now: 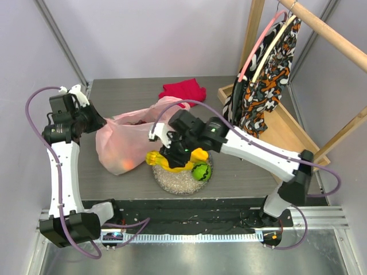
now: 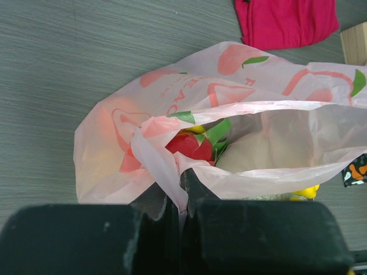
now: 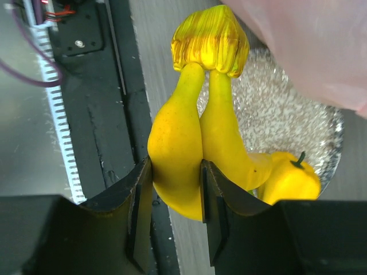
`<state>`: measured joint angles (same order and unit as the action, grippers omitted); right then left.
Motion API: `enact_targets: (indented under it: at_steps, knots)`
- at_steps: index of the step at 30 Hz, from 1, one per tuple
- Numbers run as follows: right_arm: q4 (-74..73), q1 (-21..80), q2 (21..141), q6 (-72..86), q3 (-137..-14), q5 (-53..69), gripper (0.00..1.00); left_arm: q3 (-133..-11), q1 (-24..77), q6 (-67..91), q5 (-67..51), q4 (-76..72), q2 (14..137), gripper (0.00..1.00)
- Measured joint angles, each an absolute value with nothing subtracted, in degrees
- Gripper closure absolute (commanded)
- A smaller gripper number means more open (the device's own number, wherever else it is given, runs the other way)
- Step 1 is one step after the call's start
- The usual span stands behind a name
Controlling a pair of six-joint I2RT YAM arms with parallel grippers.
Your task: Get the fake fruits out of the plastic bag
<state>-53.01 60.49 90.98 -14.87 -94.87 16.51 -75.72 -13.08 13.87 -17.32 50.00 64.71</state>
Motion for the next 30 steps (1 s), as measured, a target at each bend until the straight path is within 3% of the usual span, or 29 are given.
enact_targets:
  at_steps: [12, 23, 25, 26, 30]
  knots:
    - [-52.73, 72.38, 104.75, 2.85, -97.10, -3.70, 0.99, -74.78, -13.08, 15.75, -18.63, 48.31, 62.35, 1.00]
    - [-55.05, 71.48, 117.40, 11.11, -105.89, -15.44, 0.98, -72.60, -13.10, 15.64, -18.65, 48.21, 57.52, 1.00]
    - [-56.01, 71.37, 118.63, 12.01, -107.77, -15.97, 0.77, -72.58, -13.08, 15.62, -18.65, 48.23, 57.01, 1.00]
    - [-56.45, 71.33, 119.13, 12.25, -108.51, -16.03, 0.52, -72.58, -13.08, 15.62, -18.68, 48.23, 56.84, 1.00]
    - [-56.77, 71.29, 120.07, 12.40, -109.43, -13.19, 0.29, -72.58, -13.08, 15.64, -18.70, 48.25, 56.73, 1.00]
